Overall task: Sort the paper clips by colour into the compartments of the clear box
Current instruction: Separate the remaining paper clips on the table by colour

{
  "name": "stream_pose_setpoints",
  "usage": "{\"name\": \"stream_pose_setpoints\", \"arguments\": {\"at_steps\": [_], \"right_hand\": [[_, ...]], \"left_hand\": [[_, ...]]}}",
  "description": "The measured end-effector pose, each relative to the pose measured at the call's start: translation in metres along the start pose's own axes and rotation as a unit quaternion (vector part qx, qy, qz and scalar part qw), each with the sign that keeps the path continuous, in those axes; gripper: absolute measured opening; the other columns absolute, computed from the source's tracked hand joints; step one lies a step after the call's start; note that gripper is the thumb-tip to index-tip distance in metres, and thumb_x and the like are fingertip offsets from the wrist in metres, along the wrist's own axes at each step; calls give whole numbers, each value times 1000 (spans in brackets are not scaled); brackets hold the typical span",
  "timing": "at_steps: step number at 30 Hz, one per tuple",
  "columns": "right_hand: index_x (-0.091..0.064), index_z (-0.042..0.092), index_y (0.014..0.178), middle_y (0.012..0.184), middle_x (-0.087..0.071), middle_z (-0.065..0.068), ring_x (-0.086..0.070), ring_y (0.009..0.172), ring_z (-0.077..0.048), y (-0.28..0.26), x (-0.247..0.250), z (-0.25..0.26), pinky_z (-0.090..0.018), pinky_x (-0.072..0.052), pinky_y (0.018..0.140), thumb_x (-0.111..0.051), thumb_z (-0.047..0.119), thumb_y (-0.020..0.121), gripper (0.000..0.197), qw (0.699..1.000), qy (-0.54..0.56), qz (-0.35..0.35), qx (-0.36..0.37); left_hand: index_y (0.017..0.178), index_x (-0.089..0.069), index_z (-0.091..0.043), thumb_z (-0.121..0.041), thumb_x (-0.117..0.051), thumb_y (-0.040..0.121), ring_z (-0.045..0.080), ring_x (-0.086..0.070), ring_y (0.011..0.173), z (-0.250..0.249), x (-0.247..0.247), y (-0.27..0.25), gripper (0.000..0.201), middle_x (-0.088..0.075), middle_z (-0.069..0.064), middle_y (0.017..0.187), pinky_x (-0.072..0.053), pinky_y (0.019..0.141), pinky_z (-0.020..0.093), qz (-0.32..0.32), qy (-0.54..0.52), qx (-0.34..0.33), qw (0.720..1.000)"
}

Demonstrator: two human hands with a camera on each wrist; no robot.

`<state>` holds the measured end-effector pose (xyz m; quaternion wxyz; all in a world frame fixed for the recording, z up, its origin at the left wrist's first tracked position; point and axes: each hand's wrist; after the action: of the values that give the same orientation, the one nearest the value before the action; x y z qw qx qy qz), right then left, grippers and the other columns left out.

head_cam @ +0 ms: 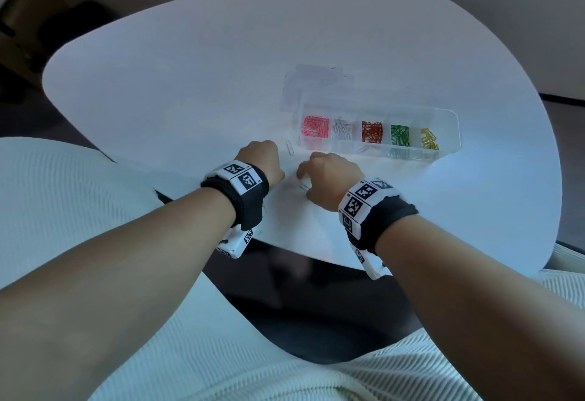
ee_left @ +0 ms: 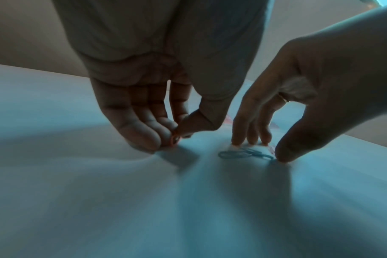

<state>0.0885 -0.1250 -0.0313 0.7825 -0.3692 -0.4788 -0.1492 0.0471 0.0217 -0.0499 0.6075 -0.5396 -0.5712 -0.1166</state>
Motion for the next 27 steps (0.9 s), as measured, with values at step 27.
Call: {"name": "stream_pose_setpoints", "arguments": {"at_steps": [27], "right_hand": [[-72,23,98,97,-63,6,-55,91,-10,11,48,-6,-19,-39,76,-58,7,85,24,921,257,-278,-89]], "left_hand": [[77,-72,-22,-10,-71,76,-5,-60,60,-32,63,-2,12,-65,-14,67,-49,65,13,-166,-334,-130,919]]}}
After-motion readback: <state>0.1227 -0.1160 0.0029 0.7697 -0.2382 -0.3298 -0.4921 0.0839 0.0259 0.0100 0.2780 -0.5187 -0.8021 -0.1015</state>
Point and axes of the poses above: each hand's wrist, its own y-axis towards the middle knuckle, its own x-axis out of the back of the hand, z = x × y
